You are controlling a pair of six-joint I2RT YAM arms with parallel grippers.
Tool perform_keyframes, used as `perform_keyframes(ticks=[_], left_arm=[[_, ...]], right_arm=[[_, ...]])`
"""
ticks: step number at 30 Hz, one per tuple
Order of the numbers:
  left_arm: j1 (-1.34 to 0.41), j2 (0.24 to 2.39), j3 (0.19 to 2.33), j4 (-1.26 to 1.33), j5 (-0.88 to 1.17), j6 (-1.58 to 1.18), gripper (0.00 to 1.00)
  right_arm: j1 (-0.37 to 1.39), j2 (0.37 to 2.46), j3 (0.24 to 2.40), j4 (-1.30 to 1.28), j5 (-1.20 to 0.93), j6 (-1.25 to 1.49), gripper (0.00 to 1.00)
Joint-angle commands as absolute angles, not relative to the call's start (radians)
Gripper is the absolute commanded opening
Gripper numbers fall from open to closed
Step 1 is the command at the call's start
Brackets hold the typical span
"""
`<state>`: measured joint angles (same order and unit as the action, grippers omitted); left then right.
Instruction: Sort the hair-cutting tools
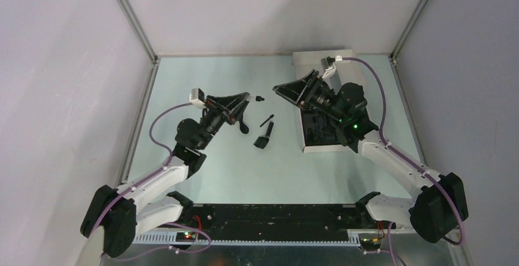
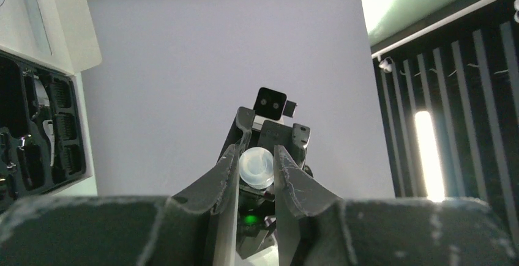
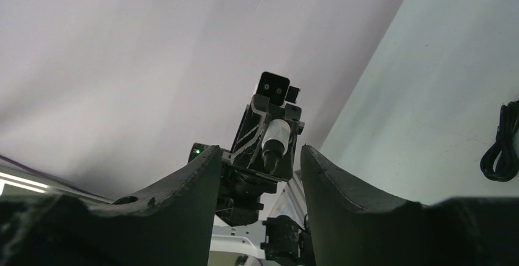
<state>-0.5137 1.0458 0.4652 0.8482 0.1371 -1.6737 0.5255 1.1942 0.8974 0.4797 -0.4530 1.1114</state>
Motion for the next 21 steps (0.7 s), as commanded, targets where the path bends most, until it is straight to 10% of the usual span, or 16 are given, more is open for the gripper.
perform_keyframes(ticks=[1, 21], left_arm=[[-0.538, 1.040, 0.448, 0.919, 0.043, -1.766, 0.16], [-0.601, 1.057, 0.457, 0.878, -0.059, -1.865, 0.16]], right_arm=[[0.579, 1.194, 0.902, 0.494, -0.390, 1.001, 0.54], [0.664, 1.226, 0.921, 0.491, -0.312, 0.839, 0.41]])
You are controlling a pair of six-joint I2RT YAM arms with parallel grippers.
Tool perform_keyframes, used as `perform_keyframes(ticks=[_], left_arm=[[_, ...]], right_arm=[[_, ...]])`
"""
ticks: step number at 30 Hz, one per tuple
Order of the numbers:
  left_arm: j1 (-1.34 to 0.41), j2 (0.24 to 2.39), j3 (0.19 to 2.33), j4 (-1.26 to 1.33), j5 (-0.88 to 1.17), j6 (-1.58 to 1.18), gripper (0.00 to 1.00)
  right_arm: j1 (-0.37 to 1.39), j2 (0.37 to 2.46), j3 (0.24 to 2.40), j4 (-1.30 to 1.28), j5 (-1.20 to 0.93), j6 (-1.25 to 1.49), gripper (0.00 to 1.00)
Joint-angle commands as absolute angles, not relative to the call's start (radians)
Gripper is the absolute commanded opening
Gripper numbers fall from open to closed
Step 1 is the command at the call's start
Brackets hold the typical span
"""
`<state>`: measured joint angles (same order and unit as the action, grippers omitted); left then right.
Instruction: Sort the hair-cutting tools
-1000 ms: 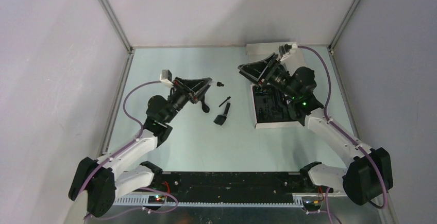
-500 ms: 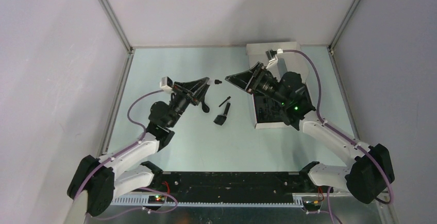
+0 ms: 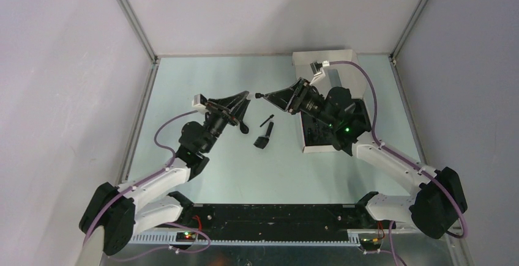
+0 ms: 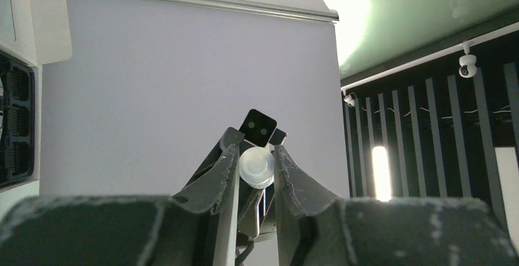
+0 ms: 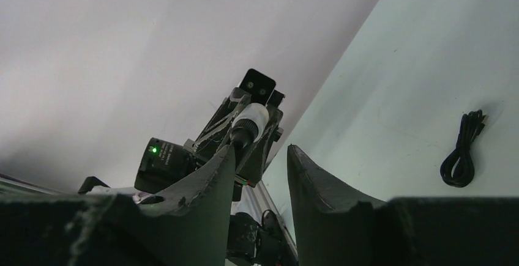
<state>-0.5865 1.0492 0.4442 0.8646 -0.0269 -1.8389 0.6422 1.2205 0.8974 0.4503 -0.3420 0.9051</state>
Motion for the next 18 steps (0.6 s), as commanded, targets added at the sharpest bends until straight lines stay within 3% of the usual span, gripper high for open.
perform_keyframes(ticks=[1, 18], left_arm=[[-0.603, 1.060, 0.457, 0.878, -0.061, -1.868, 0.16], [-0.624, 1.073, 0.459, 0.882, -0.061, -1.882, 0.16]], right_arm=[[0.668, 1.226, 0.922, 0.498, -0.311, 0.829, 0.41], [0.687, 1.223, 0.930, 0.521, -0.303, 0.768, 0.32]])
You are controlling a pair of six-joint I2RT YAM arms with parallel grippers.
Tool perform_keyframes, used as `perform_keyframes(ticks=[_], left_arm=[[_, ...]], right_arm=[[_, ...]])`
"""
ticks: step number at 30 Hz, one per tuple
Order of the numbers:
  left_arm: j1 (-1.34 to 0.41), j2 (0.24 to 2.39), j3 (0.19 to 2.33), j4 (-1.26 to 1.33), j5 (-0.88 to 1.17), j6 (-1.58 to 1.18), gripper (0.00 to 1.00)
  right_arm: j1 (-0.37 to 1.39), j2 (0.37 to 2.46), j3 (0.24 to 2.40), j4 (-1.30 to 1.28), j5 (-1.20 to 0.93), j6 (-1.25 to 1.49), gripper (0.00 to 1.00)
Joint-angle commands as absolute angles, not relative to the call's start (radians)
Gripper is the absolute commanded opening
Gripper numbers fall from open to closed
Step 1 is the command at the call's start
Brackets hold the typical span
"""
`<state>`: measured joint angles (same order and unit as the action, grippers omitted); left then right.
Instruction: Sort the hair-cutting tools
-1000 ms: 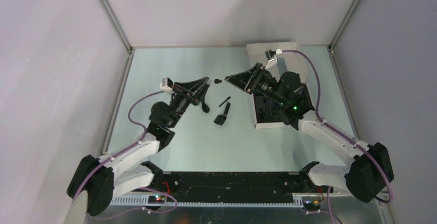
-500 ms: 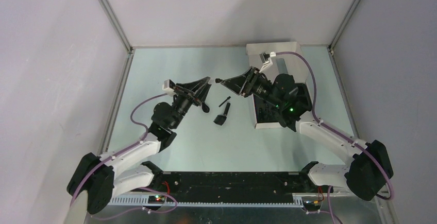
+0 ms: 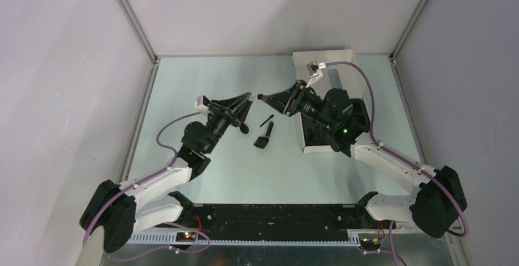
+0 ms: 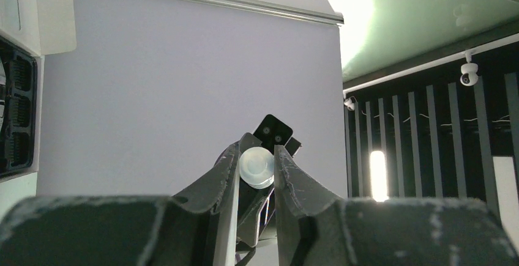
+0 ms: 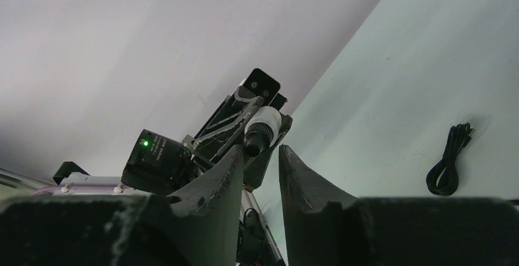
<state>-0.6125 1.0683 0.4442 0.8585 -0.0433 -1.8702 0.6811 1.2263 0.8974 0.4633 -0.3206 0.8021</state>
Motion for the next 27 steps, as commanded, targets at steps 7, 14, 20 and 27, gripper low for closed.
perform_keyframes(ticks=[7, 14, 20, 27], left_arm=[[-0.630, 1.077, 0.459, 0.886, -0.060, -1.887, 0.16], [-0.633, 1.078, 0.453, 0.885, -0.061, -1.890, 0.16], [-0.633, 1.076, 0.443, 0.891, -0.064, -1.896, 0.16], [-0.632, 1.061, 0.426, 0.895, -0.079, -1.893, 0.38]], right_arm=[[0.687, 1.220, 0.937, 0.513, -0.299, 0.758, 0.27], [0.687, 1.218, 0.938, 0.499, -0.299, 0.749, 0.10], [0.687, 1.202, 0.939, 0.474, -0.286, 0.718, 0.00], [0.673, 1.169, 0.939, 0.415, -0.320, 0.683, 0.00]])
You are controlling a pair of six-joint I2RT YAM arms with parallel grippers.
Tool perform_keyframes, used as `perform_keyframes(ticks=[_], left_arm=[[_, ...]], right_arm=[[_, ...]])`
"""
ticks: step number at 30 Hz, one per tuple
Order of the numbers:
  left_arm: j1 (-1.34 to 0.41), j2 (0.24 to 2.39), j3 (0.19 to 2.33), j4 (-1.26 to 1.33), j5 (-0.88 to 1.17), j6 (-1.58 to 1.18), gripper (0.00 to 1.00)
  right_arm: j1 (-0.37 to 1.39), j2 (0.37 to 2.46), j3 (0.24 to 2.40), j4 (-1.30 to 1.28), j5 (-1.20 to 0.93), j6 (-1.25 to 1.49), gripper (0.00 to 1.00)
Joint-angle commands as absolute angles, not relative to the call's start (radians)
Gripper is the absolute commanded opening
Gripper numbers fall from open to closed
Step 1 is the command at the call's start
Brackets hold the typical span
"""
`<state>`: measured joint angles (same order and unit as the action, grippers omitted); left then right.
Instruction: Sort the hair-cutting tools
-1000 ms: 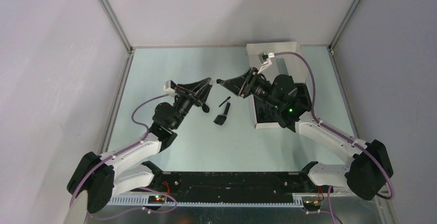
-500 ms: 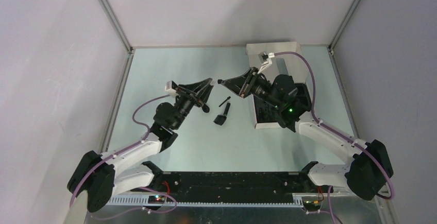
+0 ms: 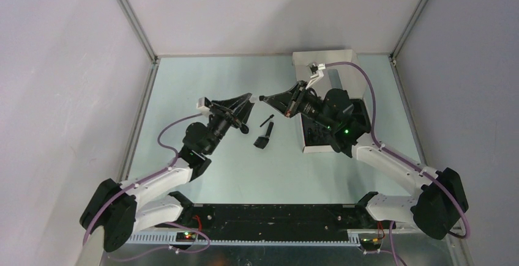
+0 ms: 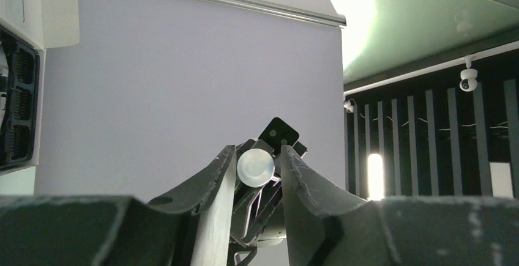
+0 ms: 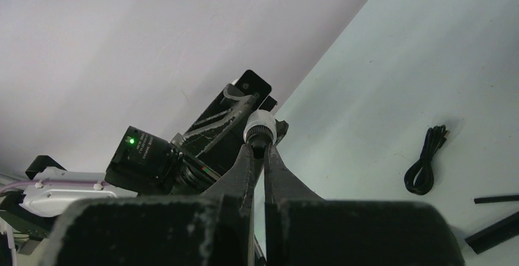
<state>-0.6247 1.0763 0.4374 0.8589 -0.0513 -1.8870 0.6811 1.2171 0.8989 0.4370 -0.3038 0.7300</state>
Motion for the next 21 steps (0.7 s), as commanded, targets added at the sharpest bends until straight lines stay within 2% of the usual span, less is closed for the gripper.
perform_keyframes(ticks=[1, 4, 8, 15, 19, 21], left_arm=[[-0.632, 1.059, 0.419, 0.892, -0.084, -1.893, 0.46], [-0.633, 1.040, 0.406, 0.874, -0.095, -1.878, 0.64], [-0.625, 1.019, 0.396, 0.832, -0.103, -1.841, 0.79], [-0.542, 0.953, 0.422, 0.578, -0.035, -1.637, 0.88], [-0.446, 0.940, 0.476, 0.378, 0.083, -1.461, 0.92], [-0.392, 0.942, 0.522, 0.262, 0.146, -1.346, 0.98]], right_arm=[[0.663, 1.159, 0.938, 0.384, -0.327, 0.676, 0.00], [0.643, 1.134, 0.938, 0.313, -0.334, 0.661, 0.00], [0.594, 1.074, 0.944, 0.170, -0.353, 0.623, 0.00], [0.474, 1.018, 1.042, -0.322, -0.370, 0.493, 0.00], [0.425, 1.009, 1.084, -0.539, -0.329, 0.414, 0.00], [0.402, 1.020, 1.110, -0.629, -0.310, 0.377, 0.00]])
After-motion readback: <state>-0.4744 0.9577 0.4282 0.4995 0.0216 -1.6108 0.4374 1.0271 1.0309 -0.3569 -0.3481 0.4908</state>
